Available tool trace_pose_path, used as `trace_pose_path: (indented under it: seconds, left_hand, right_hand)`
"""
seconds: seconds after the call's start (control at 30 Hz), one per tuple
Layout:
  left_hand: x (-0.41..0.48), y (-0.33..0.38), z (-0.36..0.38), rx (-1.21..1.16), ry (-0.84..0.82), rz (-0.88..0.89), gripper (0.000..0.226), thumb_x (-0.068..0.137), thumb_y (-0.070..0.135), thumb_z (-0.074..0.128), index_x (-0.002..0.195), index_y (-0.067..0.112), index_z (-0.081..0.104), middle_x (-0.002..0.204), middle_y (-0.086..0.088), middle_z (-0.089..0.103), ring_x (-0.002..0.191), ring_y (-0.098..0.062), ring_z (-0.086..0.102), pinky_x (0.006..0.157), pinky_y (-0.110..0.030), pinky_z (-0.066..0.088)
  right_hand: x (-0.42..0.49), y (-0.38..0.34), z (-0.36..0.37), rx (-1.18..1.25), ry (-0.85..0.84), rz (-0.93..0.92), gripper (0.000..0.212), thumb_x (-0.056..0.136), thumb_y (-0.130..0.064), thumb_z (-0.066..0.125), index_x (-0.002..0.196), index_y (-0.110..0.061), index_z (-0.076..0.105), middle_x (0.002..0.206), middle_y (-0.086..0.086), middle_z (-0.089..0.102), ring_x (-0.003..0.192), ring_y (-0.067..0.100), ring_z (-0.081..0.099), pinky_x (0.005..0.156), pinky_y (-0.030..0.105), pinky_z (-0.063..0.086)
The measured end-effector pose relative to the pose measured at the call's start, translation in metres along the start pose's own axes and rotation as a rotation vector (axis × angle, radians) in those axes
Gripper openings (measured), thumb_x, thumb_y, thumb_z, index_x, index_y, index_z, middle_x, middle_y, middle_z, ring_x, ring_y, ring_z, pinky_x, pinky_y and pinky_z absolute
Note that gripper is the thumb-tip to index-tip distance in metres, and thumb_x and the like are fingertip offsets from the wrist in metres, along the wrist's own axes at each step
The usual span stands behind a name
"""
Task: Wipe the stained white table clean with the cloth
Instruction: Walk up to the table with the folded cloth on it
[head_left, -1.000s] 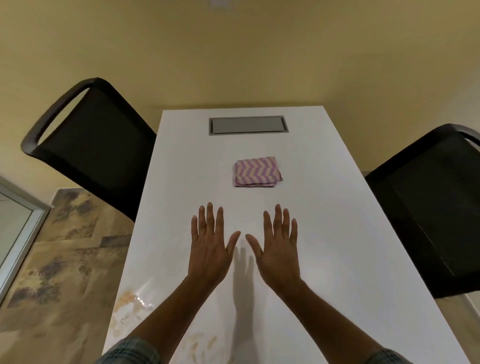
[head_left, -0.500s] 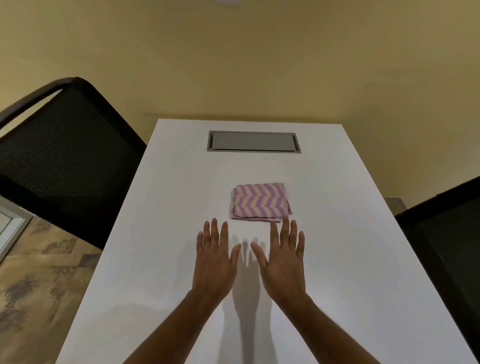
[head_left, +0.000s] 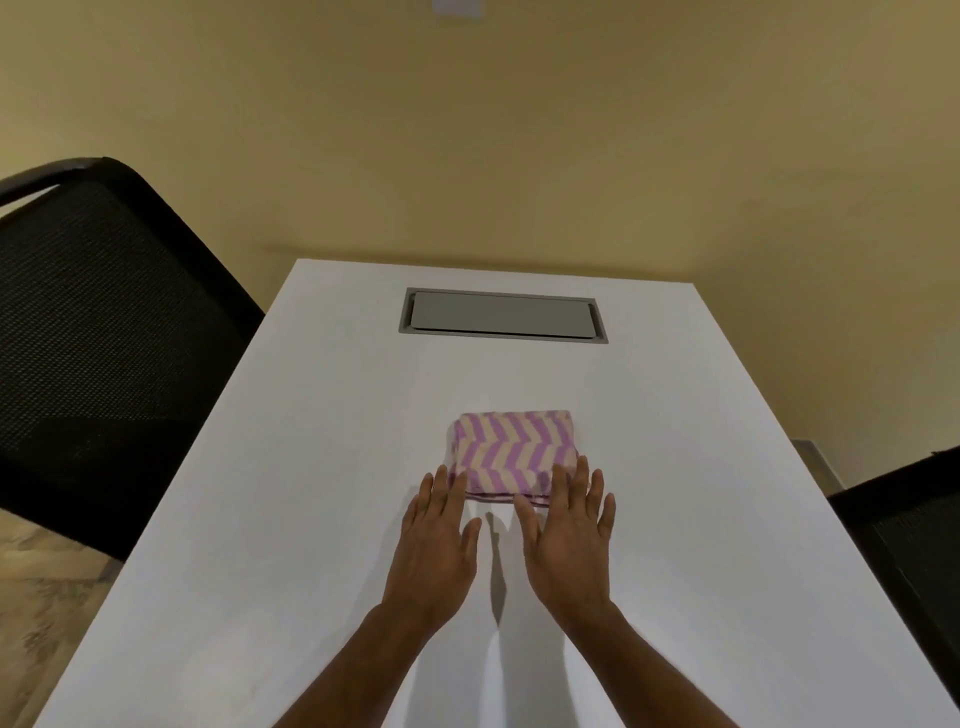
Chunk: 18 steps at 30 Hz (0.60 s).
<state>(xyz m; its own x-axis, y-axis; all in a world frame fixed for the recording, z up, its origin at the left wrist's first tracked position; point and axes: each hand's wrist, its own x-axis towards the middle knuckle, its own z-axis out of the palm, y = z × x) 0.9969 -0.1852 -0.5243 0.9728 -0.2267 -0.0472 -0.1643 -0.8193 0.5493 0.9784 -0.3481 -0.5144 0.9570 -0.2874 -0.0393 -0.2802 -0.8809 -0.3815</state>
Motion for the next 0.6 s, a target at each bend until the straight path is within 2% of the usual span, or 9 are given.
trace_pose_path:
  seconds: [0.1, 0.3, 0.53, 0.6]
  left_hand:
    - [0.013, 0.000, 0.004, 0.021, -0.025, 0.020, 0.065, 0.106, 0.044, 0.034, 0.161, 0.028, 0.003, 0.171, 0.003, -0.002, 0.158, -0.017, -0.005, 0.126, -0.032, 0.000]
    - [0.026, -0.005, 0.018, 0.048, -0.078, 0.028, 0.070, 0.105, 0.050, 0.033, 0.162, 0.028, -0.001, 0.172, 0.000, -0.002, 0.159, -0.020, -0.002, 0.127, -0.035, 0.002]
    - [0.026, -0.005, 0.027, 0.094, -0.103, -0.017, 0.070, 0.104, 0.053, 0.029, 0.162, 0.028, -0.002, 0.171, 0.002, -0.002, 0.158, -0.018, -0.006, 0.129, -0.038, -0.002]
    - [0.026, -0.005, 0.023, 0.079, -0.125, -0.014, 0.068, 0.105, 0.052, 0.029, 0.161, 0.029, -0.002, 0.171, 0.003, -0.002, 0.158, -0.017, -0.006, 0.129, -0.038, -0.002]
  right_hand:
    - [0.015, 0.002, 0.005, 0.038, -0.004, 0.052, 0.084, 0.095, -0.067, 0.017, 0.163, -0.018, 0.010, 0.173, 0.011, -0.002, 0.160, 0.032, -0.006, 0.129, 0.048, -0.002]
    - [0.043, 0.008, 0.009, 0.186, 0.006, 0.172, 0.075, 0.103, -0.057, 0.039, 0.159, -0.010, 0.021, 0.168, 0.020, 0.019, 0.157, 0.039, 0.012, 0.129, 0.054, 0.011]
    - [0.051, 0.000, 0.021, 0.374, 0.039, 0.137, 0.067, 0.104, -0.043, 0.050, 0.158, -0.010, 0.026, 0.156, 0.013, 0.043, 0.150, 0.033, 0.033, 0.128, 0.051, 0.016]
    - [0.051, -0.005, 0.020, 0.449, 0.078, 0.165, 0.065, 0.104, -0.035, 0.054, 0.159, -0.012, 0.027, 0.153, 0.013, 0.047, 0.145, 0.033, 0.041, 0.125, 0.051, 0.029]
